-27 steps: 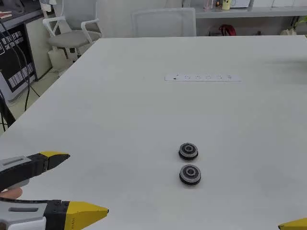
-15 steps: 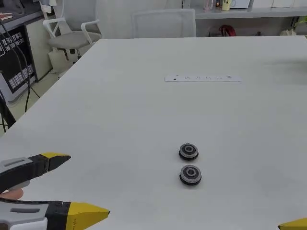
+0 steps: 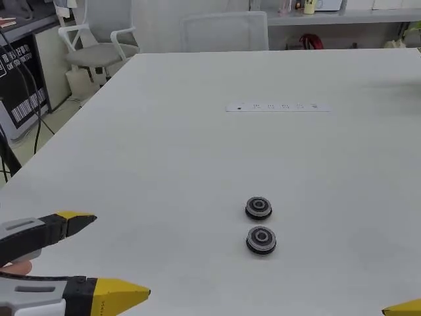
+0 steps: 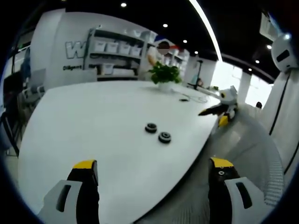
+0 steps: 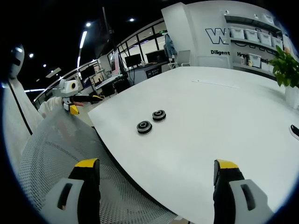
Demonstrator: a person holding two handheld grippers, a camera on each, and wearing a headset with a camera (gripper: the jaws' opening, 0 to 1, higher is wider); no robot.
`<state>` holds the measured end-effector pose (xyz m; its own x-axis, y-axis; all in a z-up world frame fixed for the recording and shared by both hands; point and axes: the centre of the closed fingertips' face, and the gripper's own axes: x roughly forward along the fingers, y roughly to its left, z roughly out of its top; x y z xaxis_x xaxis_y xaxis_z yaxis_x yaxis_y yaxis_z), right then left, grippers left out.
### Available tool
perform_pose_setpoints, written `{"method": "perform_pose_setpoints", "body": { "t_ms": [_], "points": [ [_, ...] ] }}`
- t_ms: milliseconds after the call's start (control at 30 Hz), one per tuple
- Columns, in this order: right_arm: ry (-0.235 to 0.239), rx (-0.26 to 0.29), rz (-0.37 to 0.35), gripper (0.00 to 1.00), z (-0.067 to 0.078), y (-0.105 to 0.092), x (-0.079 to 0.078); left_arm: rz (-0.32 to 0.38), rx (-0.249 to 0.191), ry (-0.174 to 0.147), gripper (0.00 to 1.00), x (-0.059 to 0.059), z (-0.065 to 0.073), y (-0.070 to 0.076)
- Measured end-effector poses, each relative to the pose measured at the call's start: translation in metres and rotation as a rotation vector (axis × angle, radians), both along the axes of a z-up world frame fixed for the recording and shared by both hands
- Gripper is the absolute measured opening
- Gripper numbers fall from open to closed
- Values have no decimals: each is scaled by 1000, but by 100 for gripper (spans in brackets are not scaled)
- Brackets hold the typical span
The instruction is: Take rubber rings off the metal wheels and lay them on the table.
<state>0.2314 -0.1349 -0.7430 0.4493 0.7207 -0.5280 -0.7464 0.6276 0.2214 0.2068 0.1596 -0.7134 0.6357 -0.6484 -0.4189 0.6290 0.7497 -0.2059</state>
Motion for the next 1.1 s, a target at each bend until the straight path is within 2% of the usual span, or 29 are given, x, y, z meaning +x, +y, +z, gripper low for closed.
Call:
{"method": "perform_pose_setpoints", "body": {
  "t_ms": [633, 1100],
  "points": [
    [-3, 5, 10, 98, 2, 1, 0, -14, 3, -2, 100, -2, 2, -2],
    [-8, 11, 12, 97, 5, 1, 3, -24, 10, -15, 100, 1, 8, -4]
  ]
}}
